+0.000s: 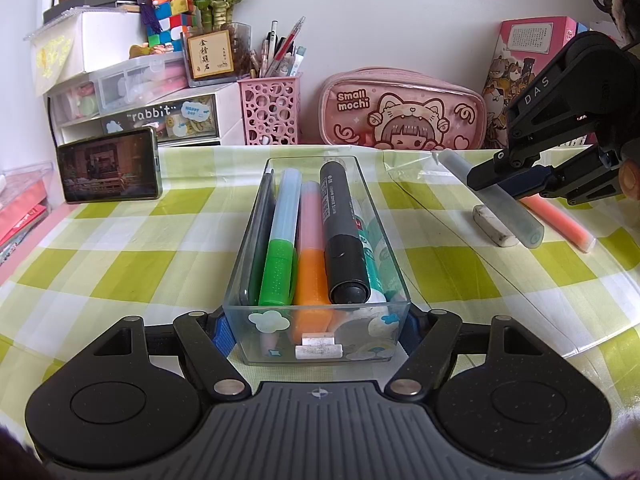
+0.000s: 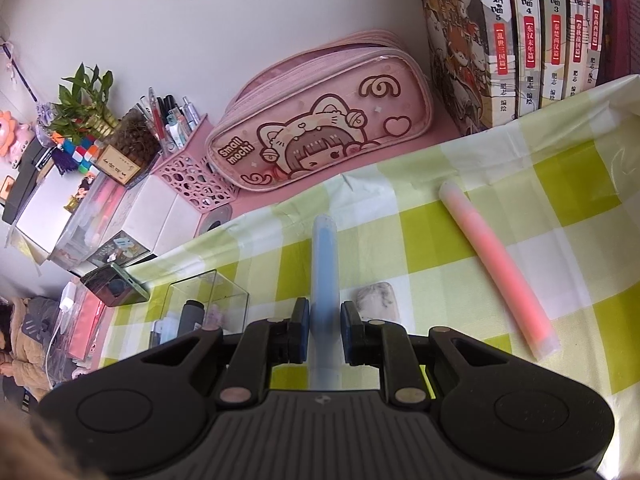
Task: Organize stationery
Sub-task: 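Reach the right gripper to the light blue stick and grasp it, then lower the light blue stick into the clear box with the right gripper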
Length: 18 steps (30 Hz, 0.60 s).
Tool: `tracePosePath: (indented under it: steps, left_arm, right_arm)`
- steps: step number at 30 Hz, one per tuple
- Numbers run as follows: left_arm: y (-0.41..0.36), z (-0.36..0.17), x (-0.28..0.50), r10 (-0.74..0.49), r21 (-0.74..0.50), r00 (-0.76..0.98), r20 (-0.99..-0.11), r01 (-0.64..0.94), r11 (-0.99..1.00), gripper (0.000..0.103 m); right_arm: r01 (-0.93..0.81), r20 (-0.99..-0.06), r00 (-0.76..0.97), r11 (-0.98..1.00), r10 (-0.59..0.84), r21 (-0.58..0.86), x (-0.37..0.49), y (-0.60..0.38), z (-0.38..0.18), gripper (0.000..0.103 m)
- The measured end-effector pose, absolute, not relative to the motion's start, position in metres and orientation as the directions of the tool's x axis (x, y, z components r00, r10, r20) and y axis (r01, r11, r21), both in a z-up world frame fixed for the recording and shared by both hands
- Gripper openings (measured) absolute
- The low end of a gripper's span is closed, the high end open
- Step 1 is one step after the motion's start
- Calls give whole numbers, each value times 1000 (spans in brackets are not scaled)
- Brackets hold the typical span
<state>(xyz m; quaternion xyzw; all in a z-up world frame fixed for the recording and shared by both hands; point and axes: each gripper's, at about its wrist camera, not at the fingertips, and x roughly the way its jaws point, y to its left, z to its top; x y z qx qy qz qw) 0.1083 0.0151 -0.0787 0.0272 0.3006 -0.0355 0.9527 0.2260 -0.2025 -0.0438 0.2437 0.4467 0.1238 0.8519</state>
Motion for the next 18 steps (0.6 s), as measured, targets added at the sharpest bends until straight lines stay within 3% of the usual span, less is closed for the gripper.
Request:
tracePosePath:
  steps: [8, 18]
  left_arm:
    - [15, -79, 108, -51, 31, 817, -575, 84, 996, 73]
    - [15, -79, 108, -51, 31, 817, -575, 84, 996, 73]
  right_arm:
    - [-34, -643, 533, 774, 549, 633, 216, -167, -35, 37]
    - [67, -637, 500, 706, 587, 705, 219, -143, -44, 37]
